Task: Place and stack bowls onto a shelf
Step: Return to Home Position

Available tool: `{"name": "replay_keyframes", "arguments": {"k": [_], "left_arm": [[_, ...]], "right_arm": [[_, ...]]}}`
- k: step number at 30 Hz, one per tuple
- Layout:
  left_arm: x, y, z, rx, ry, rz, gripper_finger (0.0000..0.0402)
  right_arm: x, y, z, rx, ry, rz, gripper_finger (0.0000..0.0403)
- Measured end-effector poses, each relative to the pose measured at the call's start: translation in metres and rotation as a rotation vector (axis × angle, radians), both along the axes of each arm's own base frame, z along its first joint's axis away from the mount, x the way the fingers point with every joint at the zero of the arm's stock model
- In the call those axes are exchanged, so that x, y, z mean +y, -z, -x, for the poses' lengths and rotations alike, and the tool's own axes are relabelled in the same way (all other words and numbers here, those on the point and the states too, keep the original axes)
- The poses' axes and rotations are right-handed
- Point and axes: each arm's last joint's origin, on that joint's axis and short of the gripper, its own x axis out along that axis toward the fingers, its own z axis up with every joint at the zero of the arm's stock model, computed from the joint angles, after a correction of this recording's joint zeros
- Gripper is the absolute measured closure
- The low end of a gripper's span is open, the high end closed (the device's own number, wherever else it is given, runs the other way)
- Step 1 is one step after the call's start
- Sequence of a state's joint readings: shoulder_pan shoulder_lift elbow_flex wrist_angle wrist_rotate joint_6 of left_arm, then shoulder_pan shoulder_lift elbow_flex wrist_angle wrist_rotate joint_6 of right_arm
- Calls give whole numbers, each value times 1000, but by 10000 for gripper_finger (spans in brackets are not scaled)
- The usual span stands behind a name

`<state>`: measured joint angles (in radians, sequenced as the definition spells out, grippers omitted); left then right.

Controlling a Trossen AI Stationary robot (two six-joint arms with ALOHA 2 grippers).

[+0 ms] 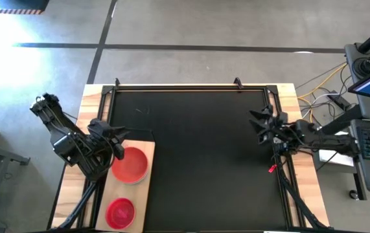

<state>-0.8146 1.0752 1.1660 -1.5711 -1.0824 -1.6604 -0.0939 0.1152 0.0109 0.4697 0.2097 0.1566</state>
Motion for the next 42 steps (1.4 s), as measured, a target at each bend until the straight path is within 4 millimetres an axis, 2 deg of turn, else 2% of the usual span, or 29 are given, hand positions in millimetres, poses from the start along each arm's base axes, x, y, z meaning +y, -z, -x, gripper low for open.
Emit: {"name": "replay_keyframes", "arguments": {"k": [7, 18, 27, 36, 42], "left_arm": [[0, 0, 0, 0, 0, 0, 280], [-1, 1, -1, 8, 2, -11, 280], [-9, 4, -11, -32, 15, -132, 280], [-29, 18, -40, -93, -32, -122, 280], [-31, 37, -73, -57, -116, -150, 280]], "right_arm": [[-1, -9, 12, -118, 22, 12, 183], [-11, -8, 14, -104, 144, 18, 183], [-12, -6, 11, -76, 149, 13, 183], [-12, -6, 11, -75, 149, 13, 183], [-12, -6, 11, -75, 149, 13, 183]]}}
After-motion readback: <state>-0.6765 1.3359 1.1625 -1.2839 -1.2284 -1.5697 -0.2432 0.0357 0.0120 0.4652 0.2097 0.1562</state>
